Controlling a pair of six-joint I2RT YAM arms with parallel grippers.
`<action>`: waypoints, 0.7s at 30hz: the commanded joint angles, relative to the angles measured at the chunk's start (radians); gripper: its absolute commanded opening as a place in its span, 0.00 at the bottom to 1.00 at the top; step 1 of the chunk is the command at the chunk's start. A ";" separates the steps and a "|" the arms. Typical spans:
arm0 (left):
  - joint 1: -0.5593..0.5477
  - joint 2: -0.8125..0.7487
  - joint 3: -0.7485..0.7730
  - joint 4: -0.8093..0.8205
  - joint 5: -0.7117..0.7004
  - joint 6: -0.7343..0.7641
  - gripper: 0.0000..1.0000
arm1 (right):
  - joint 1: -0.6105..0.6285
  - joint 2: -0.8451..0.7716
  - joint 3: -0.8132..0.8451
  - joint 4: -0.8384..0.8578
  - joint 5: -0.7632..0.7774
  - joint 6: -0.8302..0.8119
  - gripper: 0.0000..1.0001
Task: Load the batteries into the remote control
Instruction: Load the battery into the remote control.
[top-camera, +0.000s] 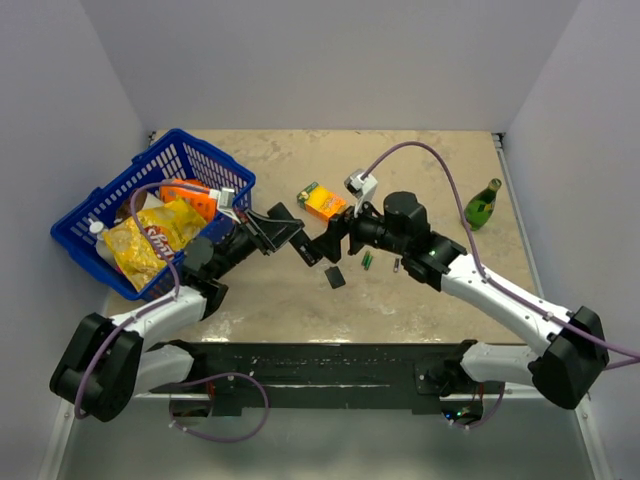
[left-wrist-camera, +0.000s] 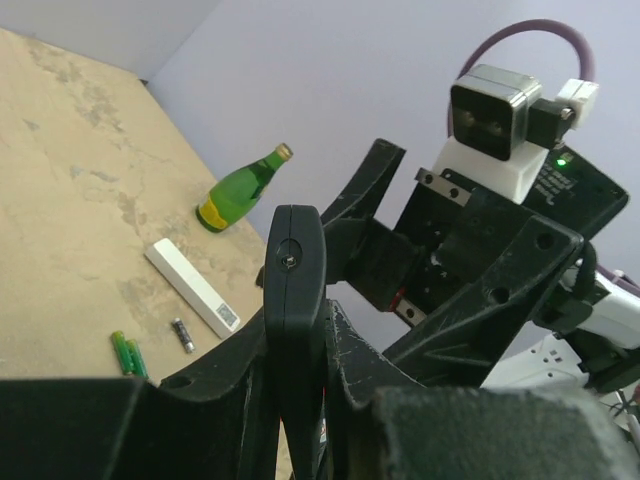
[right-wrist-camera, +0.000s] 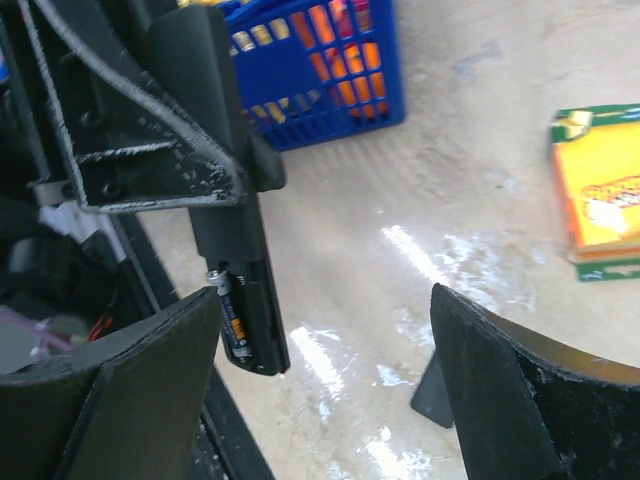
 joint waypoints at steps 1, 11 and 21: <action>-0.002 0.005 0.048 0.143 0.067 -0.013 0.00 | -0.008 0.016 -0.019 0.128 -0.232 0.019 0.87; -0.004 -0.003 0.062 0.155 0.100 -0.012 0.00 | -0.017 0.061 -0.032 0.208 -0.325 0.048 0.77; -0.004 -0.011 0.065 0.185 0.126 -0.018 0.00 | -0.032 0.100 -0.049 0.249 -0.365 0.079 0.60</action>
